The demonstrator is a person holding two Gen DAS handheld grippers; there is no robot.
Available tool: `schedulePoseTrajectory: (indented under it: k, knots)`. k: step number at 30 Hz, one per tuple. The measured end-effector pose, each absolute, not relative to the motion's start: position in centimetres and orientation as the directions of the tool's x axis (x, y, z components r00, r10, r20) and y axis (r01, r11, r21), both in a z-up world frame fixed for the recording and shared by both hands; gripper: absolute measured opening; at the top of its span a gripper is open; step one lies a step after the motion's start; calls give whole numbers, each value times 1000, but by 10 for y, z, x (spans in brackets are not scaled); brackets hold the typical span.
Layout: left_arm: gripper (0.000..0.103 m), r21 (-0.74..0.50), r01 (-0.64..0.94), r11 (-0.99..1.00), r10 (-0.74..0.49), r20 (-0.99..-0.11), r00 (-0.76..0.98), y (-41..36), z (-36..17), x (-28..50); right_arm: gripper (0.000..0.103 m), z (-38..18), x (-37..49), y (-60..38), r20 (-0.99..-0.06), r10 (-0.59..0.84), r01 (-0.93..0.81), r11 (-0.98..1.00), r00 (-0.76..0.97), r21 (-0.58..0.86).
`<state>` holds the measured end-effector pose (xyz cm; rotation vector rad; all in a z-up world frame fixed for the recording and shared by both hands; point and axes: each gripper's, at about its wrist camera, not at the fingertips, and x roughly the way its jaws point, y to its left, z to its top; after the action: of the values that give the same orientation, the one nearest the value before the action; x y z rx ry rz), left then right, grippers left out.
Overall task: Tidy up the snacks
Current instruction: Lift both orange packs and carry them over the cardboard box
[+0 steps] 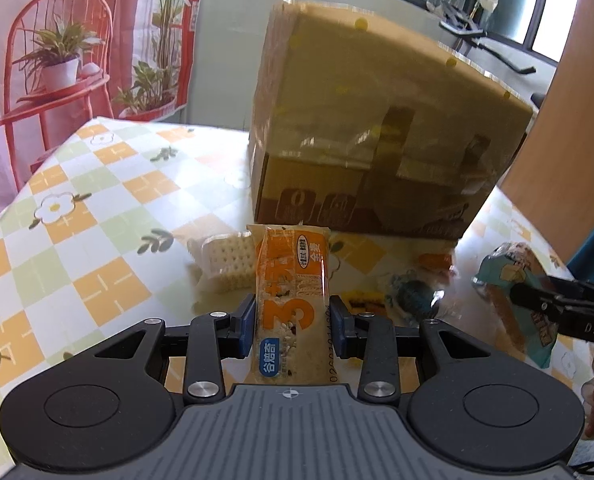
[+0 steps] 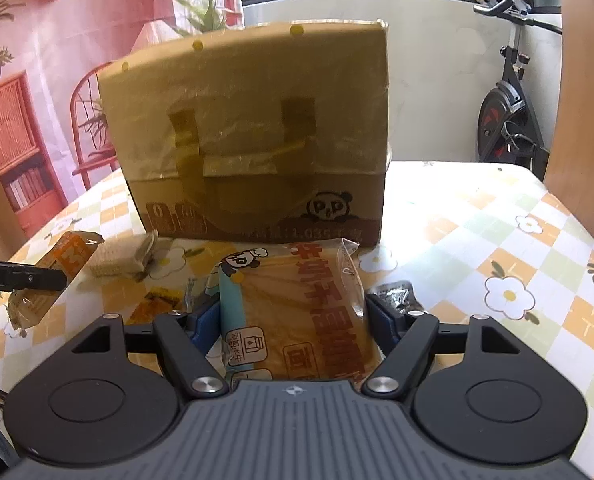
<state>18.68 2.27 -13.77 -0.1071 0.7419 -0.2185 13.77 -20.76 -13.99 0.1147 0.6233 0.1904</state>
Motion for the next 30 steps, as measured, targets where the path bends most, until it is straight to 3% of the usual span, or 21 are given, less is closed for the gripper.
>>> schedulePoseTrajectory:
  k: [30]
  knots:
    - [39,-177,316,932,-362,-465,808,-8,-76,207,75,-60,149,-220,-388,189,-140,978,902,151]
